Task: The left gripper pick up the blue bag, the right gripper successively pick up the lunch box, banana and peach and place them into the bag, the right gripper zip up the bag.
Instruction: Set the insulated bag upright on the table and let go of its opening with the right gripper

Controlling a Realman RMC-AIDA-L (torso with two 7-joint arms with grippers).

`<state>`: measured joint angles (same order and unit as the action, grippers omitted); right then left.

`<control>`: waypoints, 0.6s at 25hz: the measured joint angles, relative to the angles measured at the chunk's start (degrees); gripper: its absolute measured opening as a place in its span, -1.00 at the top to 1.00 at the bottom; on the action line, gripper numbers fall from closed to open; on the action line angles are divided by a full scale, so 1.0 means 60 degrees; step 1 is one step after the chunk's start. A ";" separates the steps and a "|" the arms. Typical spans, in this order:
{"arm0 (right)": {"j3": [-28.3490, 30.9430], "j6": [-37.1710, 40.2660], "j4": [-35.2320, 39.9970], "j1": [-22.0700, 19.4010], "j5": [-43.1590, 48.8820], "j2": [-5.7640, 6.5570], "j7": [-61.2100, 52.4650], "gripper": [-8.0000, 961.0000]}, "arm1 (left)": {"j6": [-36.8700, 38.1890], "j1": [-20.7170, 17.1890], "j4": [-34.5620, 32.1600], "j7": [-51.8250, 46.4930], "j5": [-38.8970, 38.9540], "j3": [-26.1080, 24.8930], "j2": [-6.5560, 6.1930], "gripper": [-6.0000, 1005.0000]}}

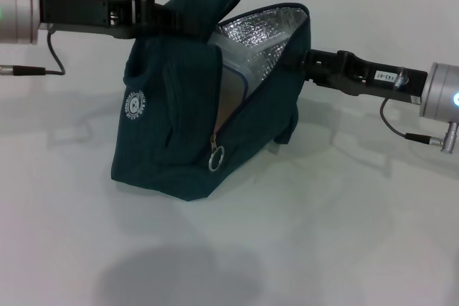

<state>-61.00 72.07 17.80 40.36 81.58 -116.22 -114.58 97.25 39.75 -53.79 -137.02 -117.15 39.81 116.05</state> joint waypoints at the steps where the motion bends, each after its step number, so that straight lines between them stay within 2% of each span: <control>1: 0.0000 0.0017 0.0005 -0.0005 -0.0013 0.0000 0.0088 -0.56 | 0.0010 -0.0006 0.0000 0.0000 0.0000 0.0000 0.0000 0.92; 6: 0.0000 0.0099 0.0006 -0.0006 -0.0035 0.0004 0.0247 -0.09 | 0.0032 0.0010 0.0000 0.0000 0.0000 0.0011 0.0010 0.92; 12: 0.0038 0.0215 0.0005 0.0005 -0.0041 0.0005 0.0444 0.38 | 0.0036 0.0011 0.0000 0.0000 0.0000 0.0019 0.0016 0.92; 15: 0.0054 0.0375 0.0018 -0.0020 -0.0224 0.0014 0.0683 0.41 | 0.0036 0.0010 0.0000 0.0000 0.0000 0.0029 0.0013 0.92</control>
<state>-60.67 74.32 17.91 40.24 80.24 -116.13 -110.48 97.47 39.81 -53.79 -137.02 -117.15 39.99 116.13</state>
